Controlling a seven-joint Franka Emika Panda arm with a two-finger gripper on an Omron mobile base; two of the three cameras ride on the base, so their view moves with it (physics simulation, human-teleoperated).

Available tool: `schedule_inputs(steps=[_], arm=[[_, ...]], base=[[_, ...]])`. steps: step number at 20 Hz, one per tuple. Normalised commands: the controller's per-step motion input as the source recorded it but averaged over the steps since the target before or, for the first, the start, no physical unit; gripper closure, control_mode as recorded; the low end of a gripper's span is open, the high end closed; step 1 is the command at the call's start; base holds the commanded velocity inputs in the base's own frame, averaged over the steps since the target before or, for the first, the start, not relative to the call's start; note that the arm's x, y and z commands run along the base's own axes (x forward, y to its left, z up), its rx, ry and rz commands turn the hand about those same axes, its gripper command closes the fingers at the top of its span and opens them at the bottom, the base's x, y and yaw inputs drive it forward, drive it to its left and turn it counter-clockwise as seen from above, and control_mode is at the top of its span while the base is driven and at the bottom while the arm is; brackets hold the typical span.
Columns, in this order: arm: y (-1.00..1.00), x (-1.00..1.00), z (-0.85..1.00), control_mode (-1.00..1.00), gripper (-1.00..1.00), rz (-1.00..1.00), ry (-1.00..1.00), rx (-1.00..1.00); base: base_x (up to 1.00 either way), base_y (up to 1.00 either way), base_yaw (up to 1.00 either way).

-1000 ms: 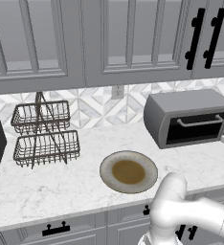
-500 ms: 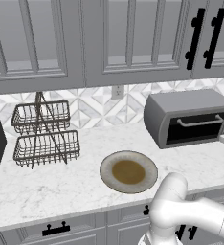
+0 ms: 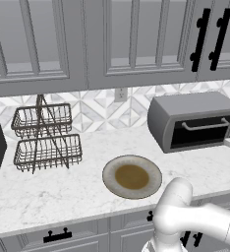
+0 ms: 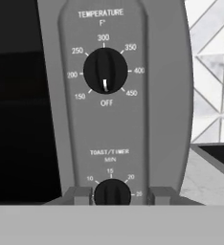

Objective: Pick up the kebab skewer and baguette bread, and place them inside the toaster oven. Close the toaster oven door and start by setting the timer.

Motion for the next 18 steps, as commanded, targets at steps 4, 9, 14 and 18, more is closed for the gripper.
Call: schedule_inputs(steps=[4,9,14,18], arm=[[0.01,0.00,0.00,-1.00,1.00,-0.06,0.00,0.00],[0.00,0.00,0.00,-1.00,1.00,-0.03,0.00,0.00],[0.00,0.00,0.00,-1.00,1.00,0.00,0.00,0.00],[0.00,0.00,-0.01,-1.00,1.00,0.00,0.00,0.07]], base=[[0.00,0.00,0.00],[0.00,0.00,0.00],[0.00,0.00,0.00],[0.00,0.00,0.00]])
